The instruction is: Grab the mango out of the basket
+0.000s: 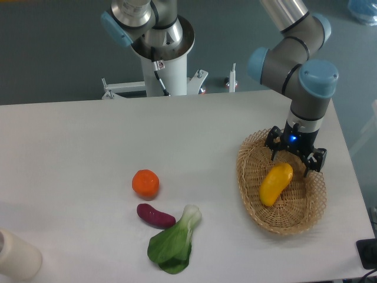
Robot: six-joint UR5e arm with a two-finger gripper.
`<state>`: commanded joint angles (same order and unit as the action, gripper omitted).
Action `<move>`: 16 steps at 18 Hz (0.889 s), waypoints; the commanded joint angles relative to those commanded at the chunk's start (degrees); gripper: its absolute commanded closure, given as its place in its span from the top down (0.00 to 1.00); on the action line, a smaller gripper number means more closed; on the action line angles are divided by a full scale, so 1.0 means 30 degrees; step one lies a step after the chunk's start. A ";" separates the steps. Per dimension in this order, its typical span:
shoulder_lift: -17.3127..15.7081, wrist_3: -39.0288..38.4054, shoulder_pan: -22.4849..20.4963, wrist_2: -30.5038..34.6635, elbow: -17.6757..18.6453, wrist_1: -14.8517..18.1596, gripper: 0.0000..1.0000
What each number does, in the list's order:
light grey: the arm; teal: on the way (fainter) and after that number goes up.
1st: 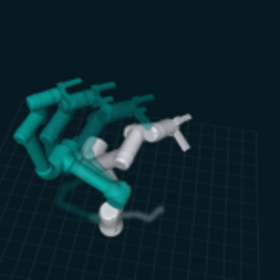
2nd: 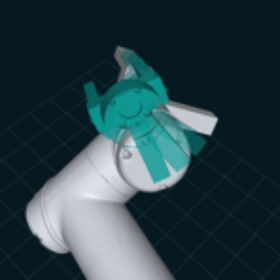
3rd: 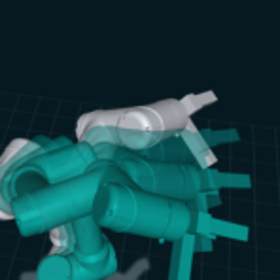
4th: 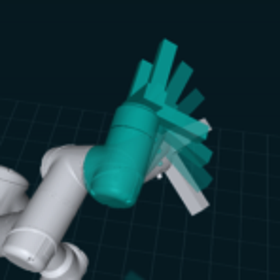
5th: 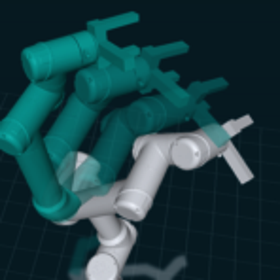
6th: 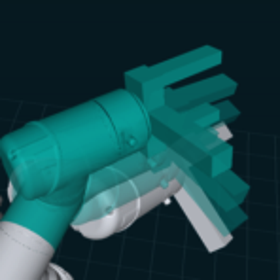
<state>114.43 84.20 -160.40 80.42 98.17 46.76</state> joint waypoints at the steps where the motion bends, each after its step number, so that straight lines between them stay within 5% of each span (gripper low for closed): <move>1: 0.0058 -0.0145 0.0087 0.0029 0.0145 -0.0435 1.00; 4: 0.0059 -0.0292 0.0088 0.0000 0.0585 -0.1552 1.00; 16: -0.0350 -0.0322 0.0146 0.0029 0.1755 -0.1612 1.00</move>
<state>113.38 83.23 -159.96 80.51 103.44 41.92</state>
